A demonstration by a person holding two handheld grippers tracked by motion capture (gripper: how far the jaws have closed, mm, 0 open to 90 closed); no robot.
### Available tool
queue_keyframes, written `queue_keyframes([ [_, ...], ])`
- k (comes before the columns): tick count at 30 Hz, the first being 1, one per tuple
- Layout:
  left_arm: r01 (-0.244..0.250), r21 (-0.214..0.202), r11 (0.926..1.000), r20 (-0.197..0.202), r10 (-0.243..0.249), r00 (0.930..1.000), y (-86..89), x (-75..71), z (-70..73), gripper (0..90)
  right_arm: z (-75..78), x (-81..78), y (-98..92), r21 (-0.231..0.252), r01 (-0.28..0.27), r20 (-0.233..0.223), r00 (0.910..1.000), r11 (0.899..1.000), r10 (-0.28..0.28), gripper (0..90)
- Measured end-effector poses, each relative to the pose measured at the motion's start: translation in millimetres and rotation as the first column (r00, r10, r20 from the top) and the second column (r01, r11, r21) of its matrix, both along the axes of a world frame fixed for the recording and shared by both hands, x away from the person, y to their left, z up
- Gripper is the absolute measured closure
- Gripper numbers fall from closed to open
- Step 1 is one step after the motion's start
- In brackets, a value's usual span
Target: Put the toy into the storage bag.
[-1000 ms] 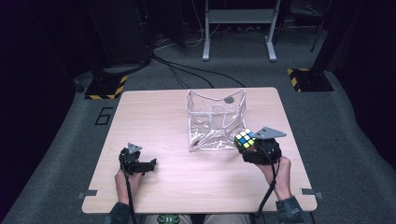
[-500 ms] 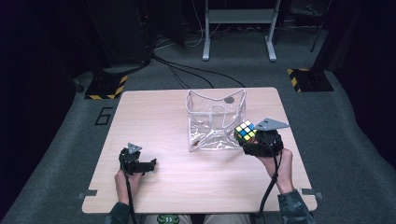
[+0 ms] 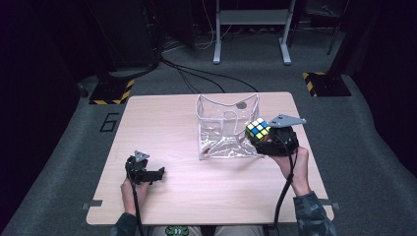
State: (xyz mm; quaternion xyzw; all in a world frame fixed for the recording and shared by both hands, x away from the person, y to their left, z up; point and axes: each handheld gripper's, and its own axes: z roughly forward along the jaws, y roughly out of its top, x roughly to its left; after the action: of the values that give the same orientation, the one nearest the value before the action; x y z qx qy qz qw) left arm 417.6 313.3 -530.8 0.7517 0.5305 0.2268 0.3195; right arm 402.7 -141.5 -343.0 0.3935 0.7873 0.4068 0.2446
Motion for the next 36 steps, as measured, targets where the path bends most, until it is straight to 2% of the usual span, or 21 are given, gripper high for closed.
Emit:
queue_keyframes([
  [10,0.001,-0.001,1.0,-0.002,-0.001,1.0,0.0,0.0,0.0,1.7,15.9,9.9,6.6,-0.017,-0.013,0.014,0.9998,1.0,0.013,32.5],
  [19,0.0,0.0,1.0,-0.001,0.0,1.0,0.0,0.0,0.0,1.7,28.8,25.3,16.6,-0.035,-0.029,0.023,0.9993,0.999,0.03,32.5],
  [36,0.0,-0.002,1.0,-0.003,0.0,1.0,-0.1,-0.1,0.0,1.7,38.5,50.0,31.8,-0.072,-0.022,-0.003,0.9998,0.997,0.022,32.5],
])
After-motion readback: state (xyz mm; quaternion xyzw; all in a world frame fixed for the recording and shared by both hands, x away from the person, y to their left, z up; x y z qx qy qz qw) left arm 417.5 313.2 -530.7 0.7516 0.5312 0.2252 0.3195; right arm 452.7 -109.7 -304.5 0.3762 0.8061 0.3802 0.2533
